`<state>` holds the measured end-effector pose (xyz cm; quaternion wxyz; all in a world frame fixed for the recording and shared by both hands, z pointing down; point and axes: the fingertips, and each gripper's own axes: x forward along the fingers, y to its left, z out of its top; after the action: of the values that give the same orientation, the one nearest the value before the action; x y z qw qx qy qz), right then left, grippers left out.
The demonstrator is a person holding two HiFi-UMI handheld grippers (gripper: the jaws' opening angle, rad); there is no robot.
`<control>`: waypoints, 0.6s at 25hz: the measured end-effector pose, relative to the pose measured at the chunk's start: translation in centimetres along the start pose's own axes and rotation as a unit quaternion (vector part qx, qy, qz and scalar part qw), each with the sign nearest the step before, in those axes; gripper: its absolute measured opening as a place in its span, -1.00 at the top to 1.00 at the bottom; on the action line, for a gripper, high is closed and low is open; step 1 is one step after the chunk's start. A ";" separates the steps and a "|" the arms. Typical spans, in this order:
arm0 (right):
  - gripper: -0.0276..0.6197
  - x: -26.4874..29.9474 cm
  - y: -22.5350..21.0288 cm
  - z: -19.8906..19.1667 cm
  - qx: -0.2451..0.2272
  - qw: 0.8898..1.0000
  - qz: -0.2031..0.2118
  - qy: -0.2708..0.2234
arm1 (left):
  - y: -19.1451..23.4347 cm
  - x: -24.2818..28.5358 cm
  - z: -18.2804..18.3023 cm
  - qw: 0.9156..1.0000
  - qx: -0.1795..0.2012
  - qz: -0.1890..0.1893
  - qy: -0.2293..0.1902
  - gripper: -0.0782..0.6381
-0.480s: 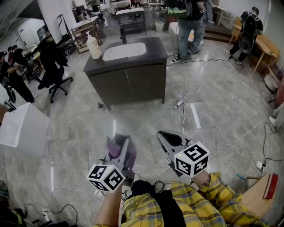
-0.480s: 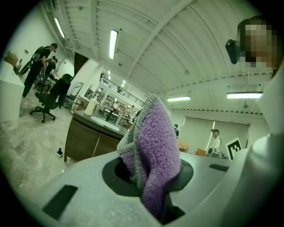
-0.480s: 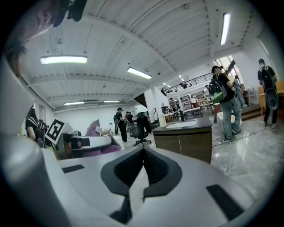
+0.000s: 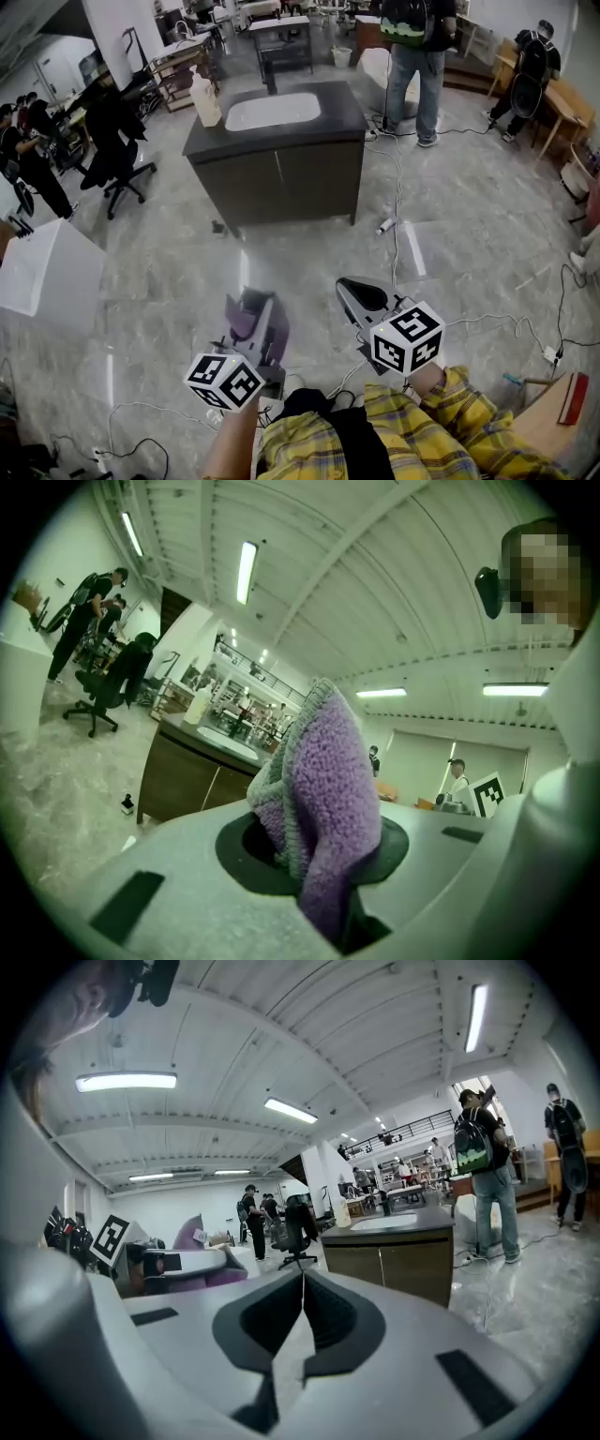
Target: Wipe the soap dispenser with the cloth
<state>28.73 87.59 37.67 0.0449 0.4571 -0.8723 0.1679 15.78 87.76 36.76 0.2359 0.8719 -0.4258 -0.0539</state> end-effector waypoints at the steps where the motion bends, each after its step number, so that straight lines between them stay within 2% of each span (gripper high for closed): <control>1: 0.90 0.8 0.1 0.1 0.001 1.000 0.001 0.001 | 0.7 0.1 0.3 1.000 -0.002 -0.001 -0.001 0.59; 8: 0.90 6.9 1.8 0.5 0.002 1.000 -0.001 0.010 | 6.6 -0.1 2.9 1.000 -0.008 -0.002 0.001 0.59; 15: 0.90 13.5 6.2 1.5 -0.007 1.000 0.000 0.007 | 12.6 -2.5 7.1 1.000 0.002 -0.013 -0.008 0.59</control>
<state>16.01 79.80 37.87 0.0540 0.4561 -0.8728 0.1651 3.07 80.41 35.95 0.2300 0.8774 -0.4162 -0.0637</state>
